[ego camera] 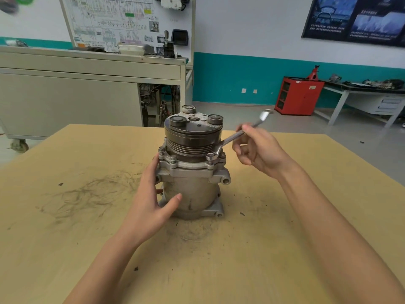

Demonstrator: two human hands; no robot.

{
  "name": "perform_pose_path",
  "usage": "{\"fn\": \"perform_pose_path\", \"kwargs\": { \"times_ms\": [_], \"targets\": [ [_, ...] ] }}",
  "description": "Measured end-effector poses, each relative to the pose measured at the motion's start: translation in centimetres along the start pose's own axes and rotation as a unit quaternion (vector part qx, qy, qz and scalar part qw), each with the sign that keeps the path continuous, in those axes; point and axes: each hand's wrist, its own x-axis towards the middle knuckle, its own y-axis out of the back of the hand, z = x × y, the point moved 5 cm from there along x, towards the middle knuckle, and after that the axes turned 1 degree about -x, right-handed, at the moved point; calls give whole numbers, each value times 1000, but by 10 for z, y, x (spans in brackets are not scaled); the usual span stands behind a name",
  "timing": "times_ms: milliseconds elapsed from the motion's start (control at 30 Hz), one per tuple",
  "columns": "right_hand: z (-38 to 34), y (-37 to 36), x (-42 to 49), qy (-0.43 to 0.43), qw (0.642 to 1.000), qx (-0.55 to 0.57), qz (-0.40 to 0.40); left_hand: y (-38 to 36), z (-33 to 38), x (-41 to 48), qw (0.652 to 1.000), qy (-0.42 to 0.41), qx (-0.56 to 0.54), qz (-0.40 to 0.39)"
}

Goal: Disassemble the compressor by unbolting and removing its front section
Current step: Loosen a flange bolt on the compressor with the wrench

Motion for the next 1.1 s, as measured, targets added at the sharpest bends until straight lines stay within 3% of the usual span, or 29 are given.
{"fn": "perform_pose_path", "kwargs": {
  "times_ms": [100,167,267,367,500,633,700,800,1033,1100],
  "targets": [
    [10,-5,24,-65,994,6,-92,1,1,-1,1000,-2,3,-4],
    [13,-6,28,-67,991,52,-106,1,2,0,1000,1,7,-5],
    [9,-5,23,-41,984,153,-81,1,2,0,1000,6,8,-8],
    [-8,-1,12,9,969,248,-6,1,2,-1,1000,7,8,-9],
    [-51,6,-16,145,979,67,125,1,4,-1,1000,3,12,-8],
    [-67,-18,-49,189,969,-98,126,0,4,0,1000,5,10,-9],
    [-58,-34,-60,204,933,-265,137,0,3,0,1000,4,6,-8],
    [-38,-60,-68,221,848,-466,119,0,2,-1,1000,5,3,-5],
    [-35,-70,-63,229,765,-583,148,0,2,-1,1000,4,2,-4],
    [-35,-71,-60,207,759,-602,138,0,1,-1,1000,5,1,-4]
  ]
}}
